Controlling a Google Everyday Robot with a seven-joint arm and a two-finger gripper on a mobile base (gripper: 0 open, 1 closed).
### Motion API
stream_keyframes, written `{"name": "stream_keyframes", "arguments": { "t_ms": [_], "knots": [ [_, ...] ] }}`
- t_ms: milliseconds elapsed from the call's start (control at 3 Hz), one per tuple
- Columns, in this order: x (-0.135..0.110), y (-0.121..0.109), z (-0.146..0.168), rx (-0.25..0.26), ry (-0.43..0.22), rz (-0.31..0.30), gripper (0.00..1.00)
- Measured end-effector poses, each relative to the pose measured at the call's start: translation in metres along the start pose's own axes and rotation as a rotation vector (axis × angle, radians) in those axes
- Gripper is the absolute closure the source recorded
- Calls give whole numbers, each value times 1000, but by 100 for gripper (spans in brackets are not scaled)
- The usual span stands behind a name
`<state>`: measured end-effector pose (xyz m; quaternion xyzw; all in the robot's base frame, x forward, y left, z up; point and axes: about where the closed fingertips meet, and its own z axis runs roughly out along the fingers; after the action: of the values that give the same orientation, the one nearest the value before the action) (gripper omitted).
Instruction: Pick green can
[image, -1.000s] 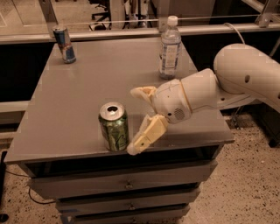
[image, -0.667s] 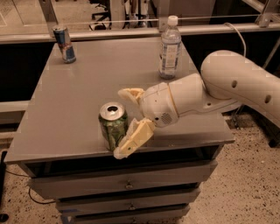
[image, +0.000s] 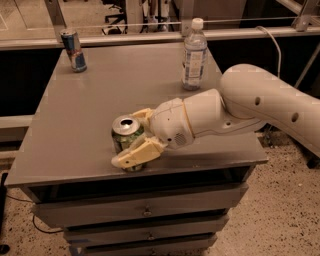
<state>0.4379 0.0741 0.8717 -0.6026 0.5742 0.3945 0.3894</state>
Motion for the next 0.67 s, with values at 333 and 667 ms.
{"name": "stream_keyframes", "arguments": {
  "t_ms": [333, 667],
  "knots": [
    [-1, -8, -3, 10, 7, -3, 61],
    [-10, -33, -20, 38, -6, -6, 85]
  ]
}}
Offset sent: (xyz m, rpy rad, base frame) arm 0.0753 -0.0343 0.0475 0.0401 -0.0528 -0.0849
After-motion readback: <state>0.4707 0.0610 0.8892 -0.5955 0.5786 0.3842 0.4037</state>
